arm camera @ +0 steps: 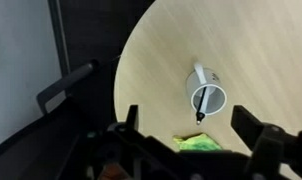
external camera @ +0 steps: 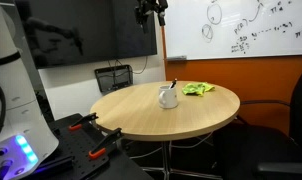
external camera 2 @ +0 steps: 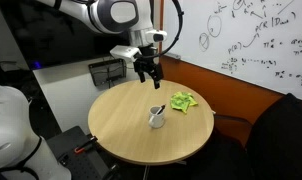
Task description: Remove the marker from the mug cup
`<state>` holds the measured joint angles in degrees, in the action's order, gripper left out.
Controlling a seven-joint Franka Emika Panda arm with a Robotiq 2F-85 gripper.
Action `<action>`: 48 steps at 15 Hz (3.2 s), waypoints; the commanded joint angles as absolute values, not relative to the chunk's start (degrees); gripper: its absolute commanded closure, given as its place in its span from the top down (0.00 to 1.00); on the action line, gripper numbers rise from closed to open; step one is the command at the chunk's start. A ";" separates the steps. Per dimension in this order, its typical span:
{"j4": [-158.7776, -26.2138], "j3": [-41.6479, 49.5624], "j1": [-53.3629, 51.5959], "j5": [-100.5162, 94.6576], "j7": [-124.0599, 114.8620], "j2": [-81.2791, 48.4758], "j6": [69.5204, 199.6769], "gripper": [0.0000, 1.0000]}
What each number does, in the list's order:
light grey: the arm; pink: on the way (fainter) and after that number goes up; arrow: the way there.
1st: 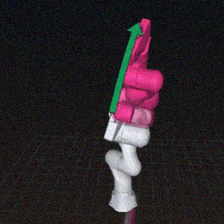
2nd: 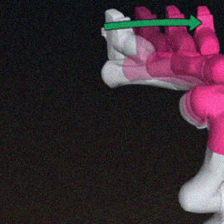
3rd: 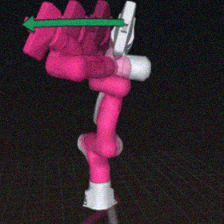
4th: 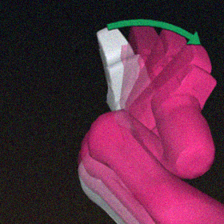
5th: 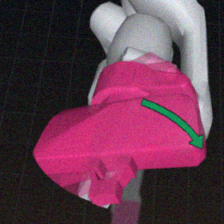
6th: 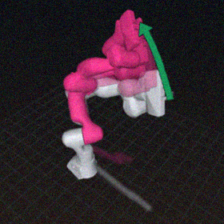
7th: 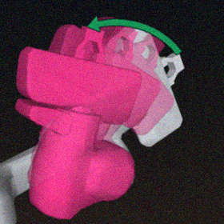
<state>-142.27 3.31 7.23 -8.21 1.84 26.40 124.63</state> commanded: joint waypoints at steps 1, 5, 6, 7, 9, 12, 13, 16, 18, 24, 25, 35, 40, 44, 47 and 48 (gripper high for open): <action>-142.15 3.74 6.75 -8.44 1.65 26.41 124.42 1.00; -141.77 3.68 6.58 -7.60 0.76 25.70 124.94 1.00; -141.52 2.88 6.79 -7.67 -1.58 24.71 126.20 1.00; -141.37 2.40 6.38 -7.05 -3.05 23.45 128.19 1.00; -141.07 1.24 5.50 -3.42 -9.56 20.23 133.99 1.00; -140.06 -2.05 5.28 -1.64 -20.49 13.53 141.50 1.00; -139.29 -3.08 5.52 -2.41 -24.62 10.67 143.62 1.00; -136.32 -4.28 5.95 -9.21 -35.69 1.89 147.09 1.00; -134.02 -2.66 4.49 -12.67 -38.97 -3.15 148.25 1.00; -125.91 1.30 0.91 -7.80 -34.80 -14.87 150.64 0.58; -125.08 1.47 0.60 -6.34 -33.95 -15.78 150.24 0.51; -128.79 4.04 -1.70 -3.76 -31.19 -14.93 152.31 0.59; -130.35 4.12 -1.88 -3.55 -31.33 -15.02 153.19 0.47; -130.48 2.87 -0.37 1.31 -28.28 -15.82 153.18 0.42; -130.38 2.98 -0.45 3.82 -25.32 -16.45 153.19 0.44; -130.23 3.16 -0.54 4.17 -25.02 -16.82 153.00 0.46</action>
<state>-129.73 3.12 -0.52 1.80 -27.67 -16.51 151.45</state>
